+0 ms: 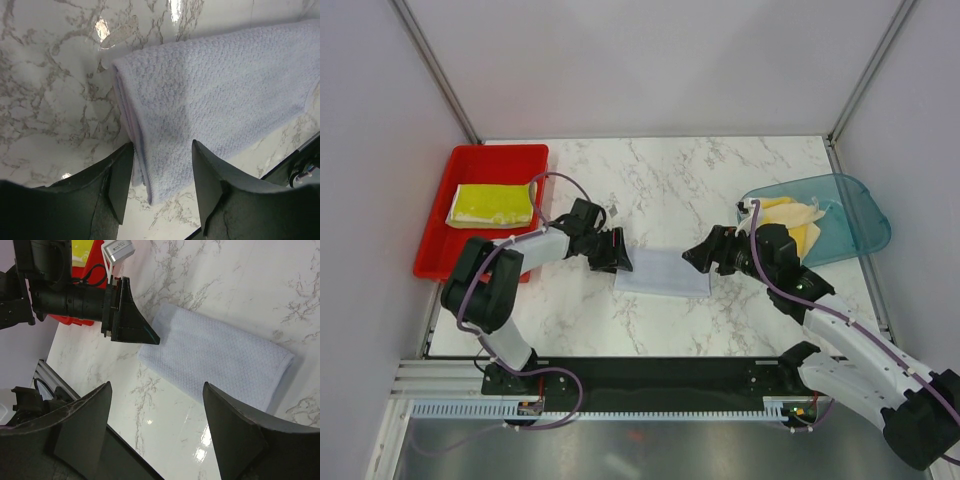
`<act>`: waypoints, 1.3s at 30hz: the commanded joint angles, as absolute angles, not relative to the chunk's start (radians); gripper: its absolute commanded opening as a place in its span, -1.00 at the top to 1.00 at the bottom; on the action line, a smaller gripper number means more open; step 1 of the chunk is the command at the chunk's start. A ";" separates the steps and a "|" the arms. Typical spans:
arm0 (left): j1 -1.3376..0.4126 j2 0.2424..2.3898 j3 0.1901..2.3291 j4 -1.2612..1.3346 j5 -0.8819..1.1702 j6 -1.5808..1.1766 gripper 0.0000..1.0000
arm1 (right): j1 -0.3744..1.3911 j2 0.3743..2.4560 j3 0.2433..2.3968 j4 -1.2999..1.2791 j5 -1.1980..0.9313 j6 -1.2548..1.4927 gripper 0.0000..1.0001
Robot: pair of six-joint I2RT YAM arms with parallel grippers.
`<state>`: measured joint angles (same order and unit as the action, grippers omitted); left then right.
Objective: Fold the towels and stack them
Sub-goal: Neatly place the folded towel into the bin
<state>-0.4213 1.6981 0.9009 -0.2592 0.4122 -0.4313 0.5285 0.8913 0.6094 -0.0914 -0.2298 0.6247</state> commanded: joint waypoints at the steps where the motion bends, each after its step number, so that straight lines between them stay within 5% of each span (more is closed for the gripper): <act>1: -0.428 1.758 0.868 -0.268 0.342 -0.472 -0.15 | 0.534 0.888 0.618 -0.080 -0.241 0.624 -0.64; 5: -0.428 1.776 0.867 -0.275 0.311 -0.485 0.06 | 0.534 0.862 0.612 -0.083 -0.239 0.624 -0.64; 8: -0.442 1.792 0.893 -0.287 0.319 -0.486 0.57 | 0.531 0.848 0.604 -0.083 -0.238 0.627 -0.64; 9: -0.451 1.793 0.911 -0.302 0.319 -0.483 0.90 | 0.532 0.848 0.603 -0.081 -0.238 0.629 -0.64; 10: -0.456 1.793 0.922 -0.311 0.319 -0.483 0.95 | 0.534 0.847 0.598 -0.083 -0.239 0.629 -0.63; 29: -0.422 1.706 1.302 -0.771 -0.116 -0.227 0.95 | 0.535 0.818 0.587 -0.086 -0.227 0.615 -0.64; 39: -0.157 1.715 1.540 -0.870 -0.336 -0.016 0.95 | 0.535 0.873 0.600 -0.077 -0.229 0.584 -0.64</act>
